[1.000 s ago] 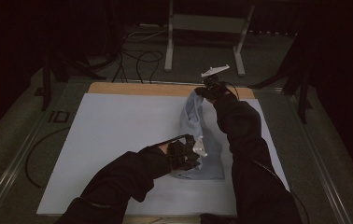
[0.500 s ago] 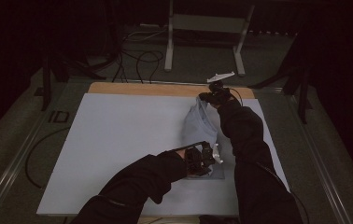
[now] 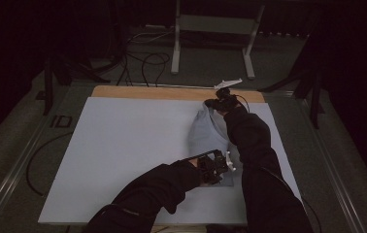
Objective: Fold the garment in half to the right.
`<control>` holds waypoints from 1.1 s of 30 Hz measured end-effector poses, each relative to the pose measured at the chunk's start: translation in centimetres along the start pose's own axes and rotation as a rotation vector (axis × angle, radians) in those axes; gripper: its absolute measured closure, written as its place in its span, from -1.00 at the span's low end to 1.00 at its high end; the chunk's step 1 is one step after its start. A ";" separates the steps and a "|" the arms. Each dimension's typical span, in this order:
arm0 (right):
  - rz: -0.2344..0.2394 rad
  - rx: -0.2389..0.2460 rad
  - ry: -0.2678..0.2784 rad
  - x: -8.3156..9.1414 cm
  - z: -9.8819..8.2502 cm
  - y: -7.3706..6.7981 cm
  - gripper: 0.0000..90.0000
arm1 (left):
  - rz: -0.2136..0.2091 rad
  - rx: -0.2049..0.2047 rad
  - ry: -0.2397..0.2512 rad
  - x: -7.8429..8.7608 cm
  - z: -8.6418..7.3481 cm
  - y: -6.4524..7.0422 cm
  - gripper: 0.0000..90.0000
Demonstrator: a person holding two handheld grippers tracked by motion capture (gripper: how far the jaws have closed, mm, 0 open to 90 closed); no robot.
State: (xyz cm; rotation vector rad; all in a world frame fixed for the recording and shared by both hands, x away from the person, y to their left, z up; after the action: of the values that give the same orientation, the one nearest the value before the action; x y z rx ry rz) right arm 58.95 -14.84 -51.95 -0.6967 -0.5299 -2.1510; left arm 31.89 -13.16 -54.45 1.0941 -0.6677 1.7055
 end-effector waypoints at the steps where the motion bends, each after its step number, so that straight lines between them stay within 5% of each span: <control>1: 0.007 0.002 0.005 -0.1 0.2 -0.1 0.94 | 0.003 0.006 0.005 0.0 0.1 -0.1 0.93; 7: 0.035 0.001 0.011 -1.0 0.3 -0.5 0.90 | 0.000 0.034 0.004 -0.7 0.3 -0.3 0.93; 12: 0.043 -0.048 0.008 -1.3 -1.2 -0.2 0.18 | -0.009 0.048 -0.012 -1.7 0.3 -0.2 0.92; 22: 0.035 -0.116 -0.029 1.0 -3.0 0.9 -0.60 | -0.016 0.068 -0.050 -3.3 0.0 -0.4 0.91; 33: 0.019 -0.100 -0.014 3.2 -3.2 0.4 -0.70 | -0.043 0.071 -0.016 -2.3 0.2 -0.2 0.85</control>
State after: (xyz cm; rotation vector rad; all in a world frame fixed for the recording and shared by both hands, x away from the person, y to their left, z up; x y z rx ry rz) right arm 56.62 -18.69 -52.29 -0.7695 -0.4234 -2.1679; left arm 32.50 -14.26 -56.44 1.1647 -0.5939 1.6958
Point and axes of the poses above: each handheld gripper's, and its own axes: x roughly backward along the jaws, z roughly out of its top, y roughly to its right, the point moved 10 cm from there along -x, roughly forward along the jaws, and after that the axes turned 13 degrees about x, right-handed, at the moved point
